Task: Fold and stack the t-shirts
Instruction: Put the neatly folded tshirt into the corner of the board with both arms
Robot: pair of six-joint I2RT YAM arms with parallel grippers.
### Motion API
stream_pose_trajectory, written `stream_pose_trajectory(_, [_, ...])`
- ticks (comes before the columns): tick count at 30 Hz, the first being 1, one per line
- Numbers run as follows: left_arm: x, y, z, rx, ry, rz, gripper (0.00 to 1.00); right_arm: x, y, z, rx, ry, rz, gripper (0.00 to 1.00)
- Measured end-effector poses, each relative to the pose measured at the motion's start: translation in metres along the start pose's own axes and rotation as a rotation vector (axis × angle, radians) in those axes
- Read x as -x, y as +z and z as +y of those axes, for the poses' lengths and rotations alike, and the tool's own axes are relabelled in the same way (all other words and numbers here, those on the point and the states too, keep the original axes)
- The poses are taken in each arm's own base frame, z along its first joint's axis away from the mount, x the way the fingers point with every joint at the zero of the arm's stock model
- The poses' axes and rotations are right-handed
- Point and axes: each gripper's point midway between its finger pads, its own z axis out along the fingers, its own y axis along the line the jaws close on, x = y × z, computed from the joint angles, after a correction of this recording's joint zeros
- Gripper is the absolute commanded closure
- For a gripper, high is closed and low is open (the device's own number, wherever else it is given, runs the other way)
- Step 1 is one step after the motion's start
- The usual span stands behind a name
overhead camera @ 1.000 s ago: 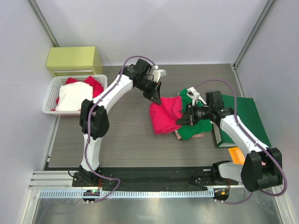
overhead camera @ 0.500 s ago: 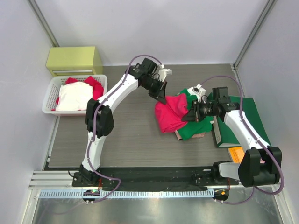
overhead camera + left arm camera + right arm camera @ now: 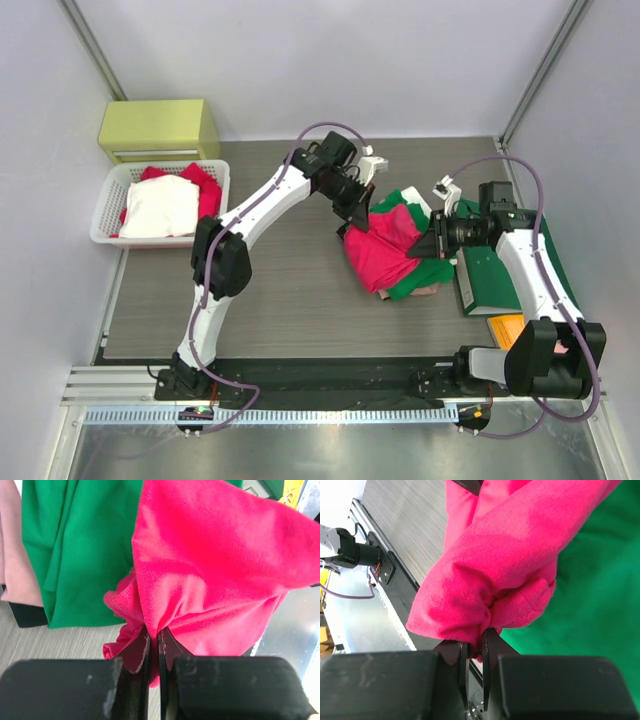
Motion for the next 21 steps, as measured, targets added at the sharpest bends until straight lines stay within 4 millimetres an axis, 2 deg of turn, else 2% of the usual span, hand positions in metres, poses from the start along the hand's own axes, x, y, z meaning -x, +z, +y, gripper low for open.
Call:
stream_pose_trajectory(4, [0.014,-0.002,-0.013,-0.003,0.044,-0.029,1.0,0.006,-0.012,-0.002,-0.014,-0.027,-0.016,0.99])
stream_pose_trajectory(9, [0.026,0.001,-0.024,-0.028,0.079,-0.051,1.0,-0.002,-0.024,-0.012,-0.033,-0.019,-0.012,0.99])
stream_pose_trajectory(12, [0.025,0.013,-0.021,-0.047,0.075,-0.039,1.0,-0.008,-0.031,-0.019,-0.04,-0.007,-0.006,0.99])
stream_pose_trajectory(16, [0.014,0.034,-0.016,-0.08,0.04,0.0,1.0,-0.014,-0.038,-0.026,-0.039,0.0,0.007,0.99])
stream_pose_trajectory(21, [0.008,0.051,-0.019,-0.105,0.025,0.027,1.0,-0.02,-0.047,-0.036,-0.039,0.017,0.019,0.99])
